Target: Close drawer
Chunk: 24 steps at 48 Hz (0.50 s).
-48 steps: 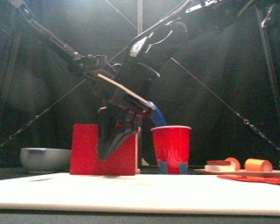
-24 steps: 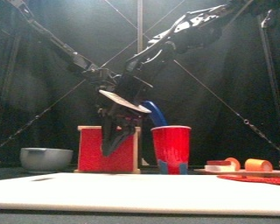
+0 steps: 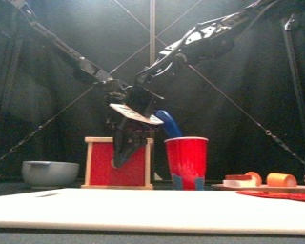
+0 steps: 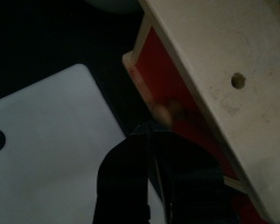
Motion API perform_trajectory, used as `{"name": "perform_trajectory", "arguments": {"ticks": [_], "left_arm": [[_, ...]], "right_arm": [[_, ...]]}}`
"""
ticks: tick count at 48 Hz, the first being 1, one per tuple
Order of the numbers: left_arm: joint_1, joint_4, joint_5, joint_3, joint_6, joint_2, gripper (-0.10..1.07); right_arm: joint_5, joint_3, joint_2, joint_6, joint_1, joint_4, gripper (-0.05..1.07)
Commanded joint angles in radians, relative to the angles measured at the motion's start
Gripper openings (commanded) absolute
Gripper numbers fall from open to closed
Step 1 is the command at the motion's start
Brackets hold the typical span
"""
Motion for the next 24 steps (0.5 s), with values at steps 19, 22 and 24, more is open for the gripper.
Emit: {"name": "perform_trajectory", "arguments": {"ticks": [19,22,24], "left_arm": [[0.012,-0.003,-0.086,-0.025,-0.031,-0.089,0.49],[0.011,-0.003,-0.089,-0.025,-0.035,-0.115,0.49],[0.009,-0.006,-0.092,-0.021,-0.044,-0.132,0.49]], "right_arm": [[-0.098,0.081,-0.212,0.003,0.117,0.123,0.04],[-0.101,0.126,-0.258,0.003,0.137,0.124,0.04],[-0.104,0.155,-0.285,0.003,0.147,0.121,0.04]]}}
